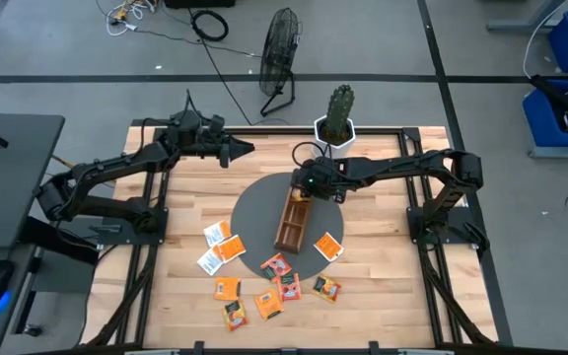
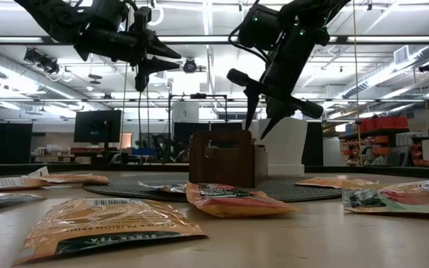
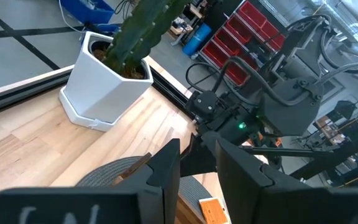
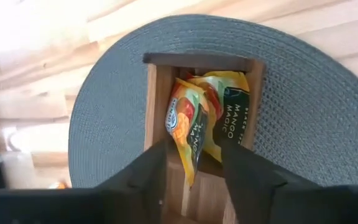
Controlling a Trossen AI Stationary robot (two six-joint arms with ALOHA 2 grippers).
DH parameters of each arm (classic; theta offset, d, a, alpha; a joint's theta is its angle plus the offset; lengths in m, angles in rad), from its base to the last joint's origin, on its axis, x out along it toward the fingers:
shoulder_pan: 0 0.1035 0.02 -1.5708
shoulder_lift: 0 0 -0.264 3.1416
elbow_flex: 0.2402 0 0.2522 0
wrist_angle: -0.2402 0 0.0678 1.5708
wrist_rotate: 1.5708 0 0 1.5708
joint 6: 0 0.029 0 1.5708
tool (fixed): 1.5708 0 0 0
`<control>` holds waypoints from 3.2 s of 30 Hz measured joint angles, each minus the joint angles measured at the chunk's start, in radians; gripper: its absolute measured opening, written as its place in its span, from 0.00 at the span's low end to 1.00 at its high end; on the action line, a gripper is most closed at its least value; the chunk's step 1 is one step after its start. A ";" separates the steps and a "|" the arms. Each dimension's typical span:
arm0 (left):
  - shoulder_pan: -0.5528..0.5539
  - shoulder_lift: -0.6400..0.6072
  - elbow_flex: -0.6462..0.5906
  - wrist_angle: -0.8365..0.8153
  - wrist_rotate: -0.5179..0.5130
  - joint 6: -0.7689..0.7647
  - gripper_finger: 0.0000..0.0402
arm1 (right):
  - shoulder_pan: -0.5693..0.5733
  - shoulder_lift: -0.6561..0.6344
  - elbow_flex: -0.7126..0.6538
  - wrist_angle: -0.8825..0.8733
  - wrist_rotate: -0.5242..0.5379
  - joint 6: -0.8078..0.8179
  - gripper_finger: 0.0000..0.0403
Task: Pick & Place Tea
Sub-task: Put the orange tea bag into the top section of the wooden organizer
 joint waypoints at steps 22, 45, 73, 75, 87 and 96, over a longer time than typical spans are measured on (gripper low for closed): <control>0.000 0.000 0.000 -0.029 0.000 0.003 0.27 | 0.155 -0.176 0.001 -0.011 -0.366 -0.598 0.45; -0.003 0.000 0.000 -0.033 0.000 -0.028 0.27 | 0.475 -0.179 -0.122 -0.143 -0.548 -0.538 0.41; -0.003 0.000 0.000 -0.037 0.066 -0.111 0.27 | 0.514 -0.129 -0.539 0.530 -0.496 -0.291 0.43; -0.003 0.000 0.000 -0.037 0.066 -0.111 0.27 | 0.514 -0.116 -0.539 0.570 -0.497 -0.292 0.43; -0.003 0.000 0.000 -0.037 0.066 -0.136 0.27 | 0.514 -0.055 -0.539 0.664 -0.507 -0.287 0.40; -0.003 0.000 0.000 -0.037 0.066 -0.136 0.27 | 0.505 -0.055 -0.539 0.719 -0.496 -0.299 0.05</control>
